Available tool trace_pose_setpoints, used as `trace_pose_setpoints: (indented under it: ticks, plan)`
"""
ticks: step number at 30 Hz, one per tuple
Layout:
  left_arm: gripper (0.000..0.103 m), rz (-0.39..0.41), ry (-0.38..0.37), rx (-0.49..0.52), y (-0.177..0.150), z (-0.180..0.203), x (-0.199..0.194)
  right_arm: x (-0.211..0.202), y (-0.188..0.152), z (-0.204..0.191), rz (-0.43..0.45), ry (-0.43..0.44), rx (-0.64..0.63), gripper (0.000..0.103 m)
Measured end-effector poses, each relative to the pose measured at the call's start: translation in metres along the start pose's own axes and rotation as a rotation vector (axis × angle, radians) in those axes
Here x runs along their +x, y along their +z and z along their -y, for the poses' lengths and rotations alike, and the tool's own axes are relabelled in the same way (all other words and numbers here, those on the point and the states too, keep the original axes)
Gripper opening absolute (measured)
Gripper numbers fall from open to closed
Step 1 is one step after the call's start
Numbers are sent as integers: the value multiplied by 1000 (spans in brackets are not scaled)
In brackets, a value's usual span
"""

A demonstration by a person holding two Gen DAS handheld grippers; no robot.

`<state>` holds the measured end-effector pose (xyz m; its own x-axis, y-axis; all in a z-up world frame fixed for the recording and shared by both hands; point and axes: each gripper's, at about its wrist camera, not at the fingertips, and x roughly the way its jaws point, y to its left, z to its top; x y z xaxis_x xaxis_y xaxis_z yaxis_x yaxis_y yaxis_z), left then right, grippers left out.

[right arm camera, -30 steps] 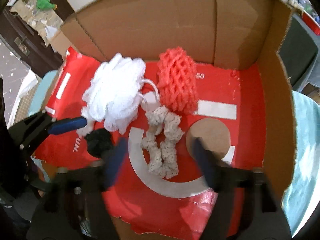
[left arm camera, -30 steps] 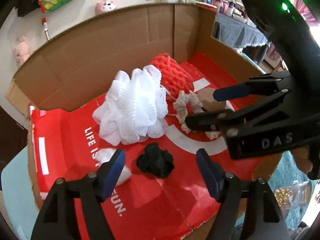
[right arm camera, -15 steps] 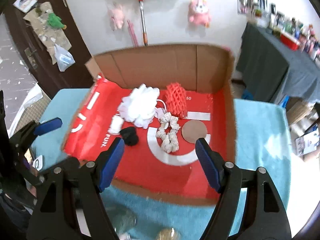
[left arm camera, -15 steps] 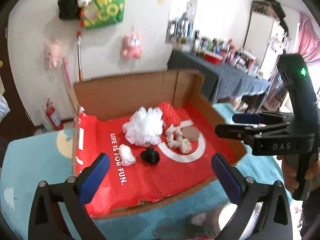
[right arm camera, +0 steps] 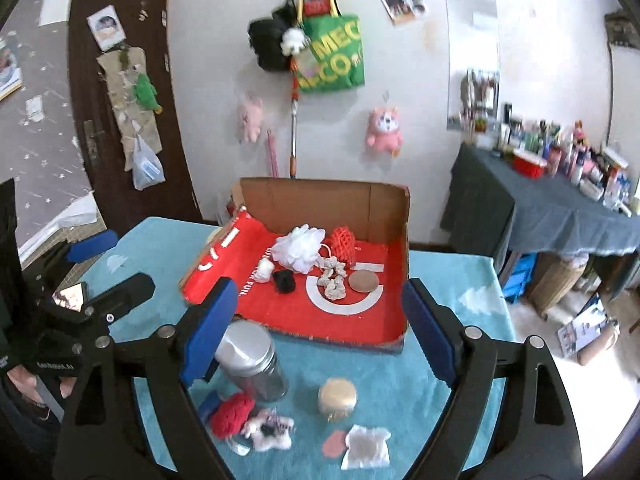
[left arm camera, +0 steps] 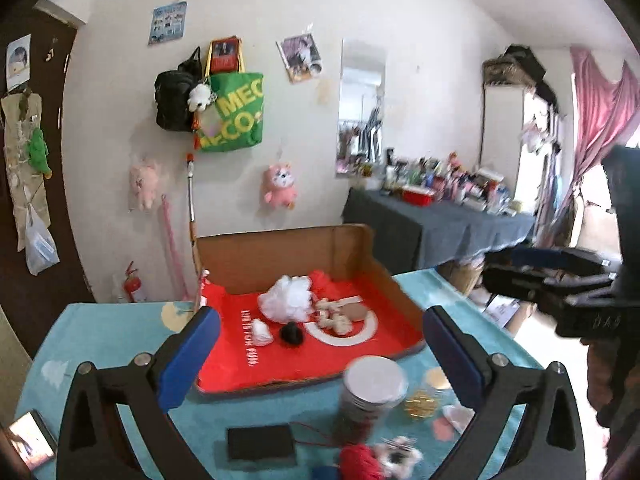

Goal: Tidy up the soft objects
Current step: 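Withdraw both tools from the box back over the table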

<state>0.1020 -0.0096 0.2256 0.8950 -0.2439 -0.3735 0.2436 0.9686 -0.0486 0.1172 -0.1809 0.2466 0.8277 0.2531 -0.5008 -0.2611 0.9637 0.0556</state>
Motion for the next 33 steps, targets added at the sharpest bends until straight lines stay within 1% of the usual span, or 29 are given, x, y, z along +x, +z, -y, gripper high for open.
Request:
trace_pose_setpoints:
  ticks: [4,6,7,8,12,16,21,26,29,33]
  plan:
    - [103,51,-18,-24,-14,9,-24,-29,-26,-12,71,-47,-20,85]
    - [103,73,-13,-24,-22,13,-34,-42,-41,-17,102,-62,-23,85]
    - [103,84,-11,-24,-26,14,-38,-47,-48,-19,113,-72,-17,88]
    - [103,92,-4,-26,-30,16,-42,-51,-55,-20,127,-78,-10,90]
    - [103,128,53,-1,-49,25,-53,-60,-78,-27,160,-109,-14,90]
    - [103,145,83,14,-67,30,-59,-64,-98,-32,181,-129,-9,90]
    - [103,137,85,9,-89,32,-58,-59,-119,-30,187,-125,32,90]
    - [103,114,101,1,-111,31,-49,-47,-140,-27,179,-154,53,90]
    - [103,77,108,-2,-127,31,-40,-37,-154,-25,165,-171,68,90]
    - [103,30,114,-7,-147,28,-28,-26,-171,-28,158,-210,39,90]
